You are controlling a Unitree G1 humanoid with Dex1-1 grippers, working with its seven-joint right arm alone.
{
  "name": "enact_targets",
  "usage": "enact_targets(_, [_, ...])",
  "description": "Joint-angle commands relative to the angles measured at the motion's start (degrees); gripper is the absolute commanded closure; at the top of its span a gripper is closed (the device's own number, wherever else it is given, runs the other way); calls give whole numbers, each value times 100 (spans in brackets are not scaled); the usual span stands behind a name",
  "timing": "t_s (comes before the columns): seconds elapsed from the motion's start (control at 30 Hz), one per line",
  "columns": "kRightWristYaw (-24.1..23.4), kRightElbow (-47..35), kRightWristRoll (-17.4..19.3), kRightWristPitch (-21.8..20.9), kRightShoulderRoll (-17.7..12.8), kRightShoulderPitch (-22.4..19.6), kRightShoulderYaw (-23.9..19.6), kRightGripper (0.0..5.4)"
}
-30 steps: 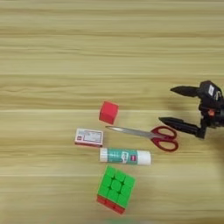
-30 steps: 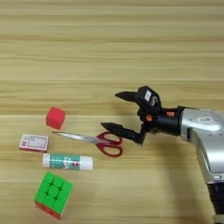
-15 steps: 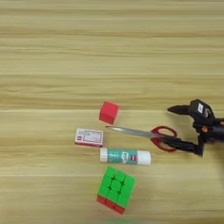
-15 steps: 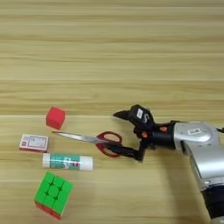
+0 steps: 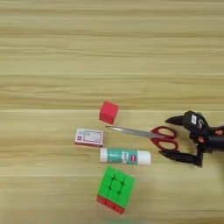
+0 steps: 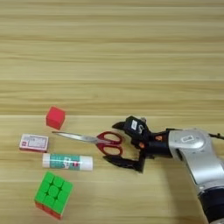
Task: Move the objects on the table
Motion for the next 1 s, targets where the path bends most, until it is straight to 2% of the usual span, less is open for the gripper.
enact_targets(0.03, [-252, -33, -131, -195, -137, -218, -17, 5])
enact_targets(0.43, [-344, 42, -197, -354, -117, -179, 133, 5])
enact_targets(1.0, [-152, 32, -217, -361, -226, -44, 290, 161])
